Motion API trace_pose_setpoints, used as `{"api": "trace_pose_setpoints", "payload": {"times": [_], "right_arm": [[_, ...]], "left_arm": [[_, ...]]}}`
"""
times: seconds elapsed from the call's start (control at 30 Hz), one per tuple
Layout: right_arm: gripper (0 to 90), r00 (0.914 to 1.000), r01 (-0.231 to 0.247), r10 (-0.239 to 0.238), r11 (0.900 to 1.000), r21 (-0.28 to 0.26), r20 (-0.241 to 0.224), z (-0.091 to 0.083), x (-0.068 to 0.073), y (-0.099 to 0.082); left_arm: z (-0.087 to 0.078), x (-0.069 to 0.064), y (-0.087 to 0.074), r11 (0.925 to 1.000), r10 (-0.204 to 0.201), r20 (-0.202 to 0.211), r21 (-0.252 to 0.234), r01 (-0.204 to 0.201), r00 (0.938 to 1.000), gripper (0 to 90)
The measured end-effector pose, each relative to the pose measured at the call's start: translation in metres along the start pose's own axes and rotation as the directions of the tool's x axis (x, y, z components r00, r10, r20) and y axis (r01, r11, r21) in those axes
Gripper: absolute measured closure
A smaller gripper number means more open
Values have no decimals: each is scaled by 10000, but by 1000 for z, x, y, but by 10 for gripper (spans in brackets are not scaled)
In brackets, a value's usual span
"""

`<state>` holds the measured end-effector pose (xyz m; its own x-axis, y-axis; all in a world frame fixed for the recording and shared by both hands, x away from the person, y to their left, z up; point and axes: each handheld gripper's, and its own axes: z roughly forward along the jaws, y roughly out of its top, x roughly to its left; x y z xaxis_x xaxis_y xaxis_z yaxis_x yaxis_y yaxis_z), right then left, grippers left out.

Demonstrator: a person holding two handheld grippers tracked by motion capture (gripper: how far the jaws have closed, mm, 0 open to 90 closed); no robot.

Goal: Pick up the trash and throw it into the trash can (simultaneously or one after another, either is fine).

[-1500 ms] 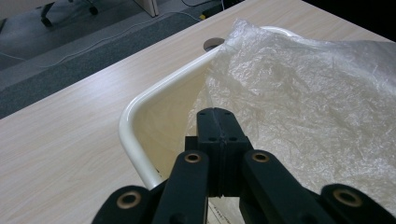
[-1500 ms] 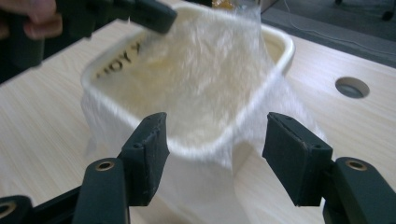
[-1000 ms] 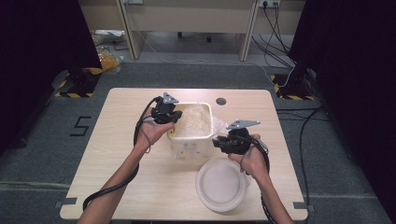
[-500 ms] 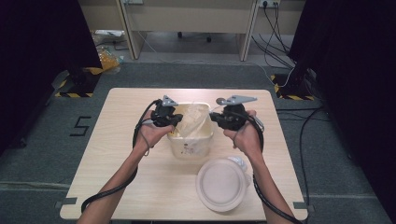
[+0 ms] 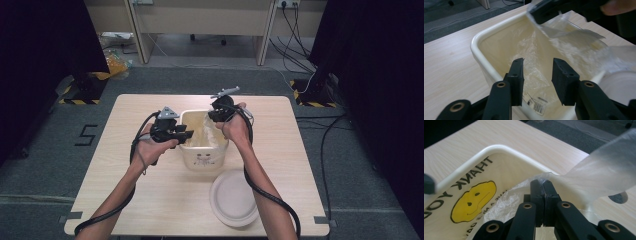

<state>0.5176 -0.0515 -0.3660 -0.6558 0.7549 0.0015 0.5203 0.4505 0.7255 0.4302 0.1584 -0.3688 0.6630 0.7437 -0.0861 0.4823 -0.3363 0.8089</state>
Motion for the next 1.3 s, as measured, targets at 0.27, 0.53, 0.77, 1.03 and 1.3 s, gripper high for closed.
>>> {"api": "trace_pose_setpoints", "payload": {"times": [0.27, 0.53, 0.77, 1.03, 1.3], "right_arm": [[626, 9996, 59, -47, 9990, 445, -278, 20, 9, 0], [466, 9991, -247, 226, 9979, -607, -354, -27, -2, 4], [453, 9990, -275, 236, 9943, -1033, -388, -61, -13, -24], [448, 9989, -375, 330, 9889, -1436, -334, -94, -22, -62], [443, 9986, -389, 332, 9884, -1465, -414, -122, -18, -122]], "left_arm": [[-24, -6, -27, 10000, 20, 270, -41, -19, 9996, 474], [-46, -12, -63, 9995, -194, 607, -232, 209, 9980, 419], [-38, -17, -95, 9990, -433, 584, -60, 438, 9974, 369], [-27, -26, -126, 9974, -706, 616, 164, 697, 9956, 365], [-8, -49, -151, 9981, -378, 656, 503, 345, 9971, 348]]}}
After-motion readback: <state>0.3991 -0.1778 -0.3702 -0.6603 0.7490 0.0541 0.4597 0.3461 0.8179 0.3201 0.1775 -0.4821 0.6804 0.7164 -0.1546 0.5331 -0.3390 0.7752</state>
